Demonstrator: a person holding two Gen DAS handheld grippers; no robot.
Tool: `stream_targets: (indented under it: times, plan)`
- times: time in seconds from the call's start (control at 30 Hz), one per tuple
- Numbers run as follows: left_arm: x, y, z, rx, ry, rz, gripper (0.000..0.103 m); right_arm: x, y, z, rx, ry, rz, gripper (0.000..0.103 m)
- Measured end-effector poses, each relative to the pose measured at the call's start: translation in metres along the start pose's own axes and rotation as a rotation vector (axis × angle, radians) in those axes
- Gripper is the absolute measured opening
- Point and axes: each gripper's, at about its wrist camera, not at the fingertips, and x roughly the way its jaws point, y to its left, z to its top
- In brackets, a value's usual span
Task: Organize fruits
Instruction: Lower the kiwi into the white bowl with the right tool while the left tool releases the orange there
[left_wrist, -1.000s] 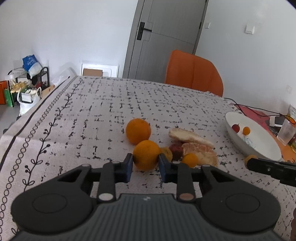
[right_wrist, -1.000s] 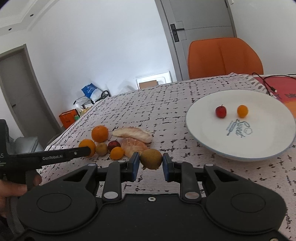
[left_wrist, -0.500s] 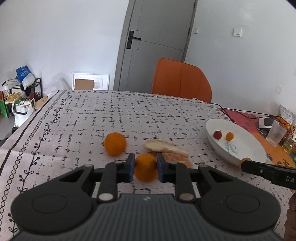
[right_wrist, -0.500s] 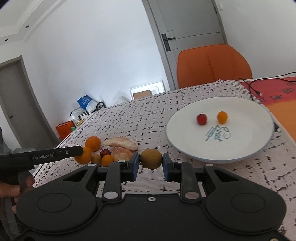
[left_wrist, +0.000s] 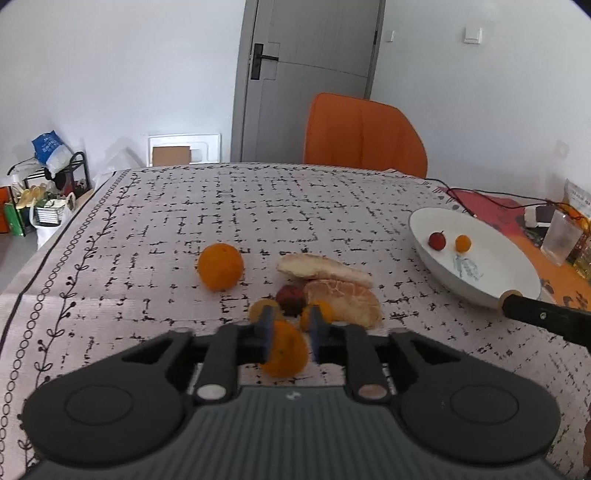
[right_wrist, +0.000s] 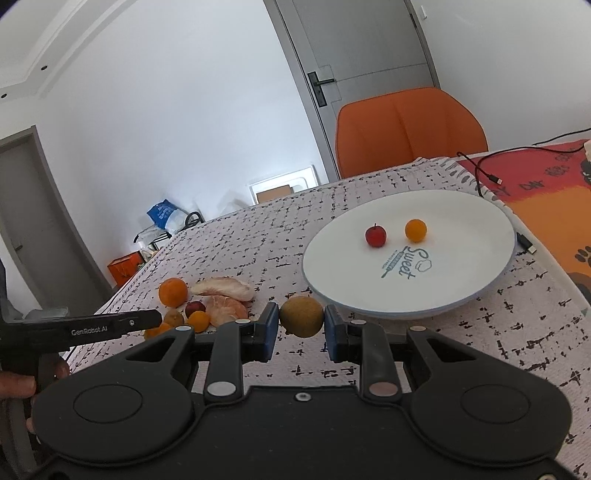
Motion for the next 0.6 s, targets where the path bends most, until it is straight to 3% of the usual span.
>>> stream_targets:
  times: [0.03, 0.1, 0.2, 0.47, 0.5, 0.53, 0.6]
  plan:
    - [0.0, 0.001, 0.0, -0.003, -0.001, 0.006, 0.043, 0.0, 0.0, 0.0, 0.001, 0.0, 0.001, 0.025]
    - [-0.001, 0.001, -0.002, -0.005, -0.014, 0.02, 0.056, 0.0, 0.0, -0.001, -0.002, -0.001, 0.005, 0.025]
    - [0.0, 0.0, -0.003, 0.003, -0.015, 0.02, 0.061, 0.0, 0.0, -0.001, -0.004, 0.0, 0.004, 0.025]
    - [0.016, 0.001, -0.014, 0.0, 0.073, 0.054, 0.06, -0.003, -0.007, 0.001, 0.008, -0.014, -0.014, 0.025]
    - [0.019, 0.003, -0.015, -0.006, 0.09, 0.049, 0.052, -0.003, -0.008, 0.002, 0.01, -0.015, -0.018, 0.025]
    - [0.02, 0.004, -0.016, -0.014, 0.1, 0.052, 0.037, -0.003, -0.01, 0.002, 0.013, -0.016, -0.022, 0.025]
    - [0.019, 0.007, -0.017, -0.027, 0.095, 0.05, 0.035, -0.002, -0.013, 0.003, 0.02, -0.019, -0.029, 0.025]
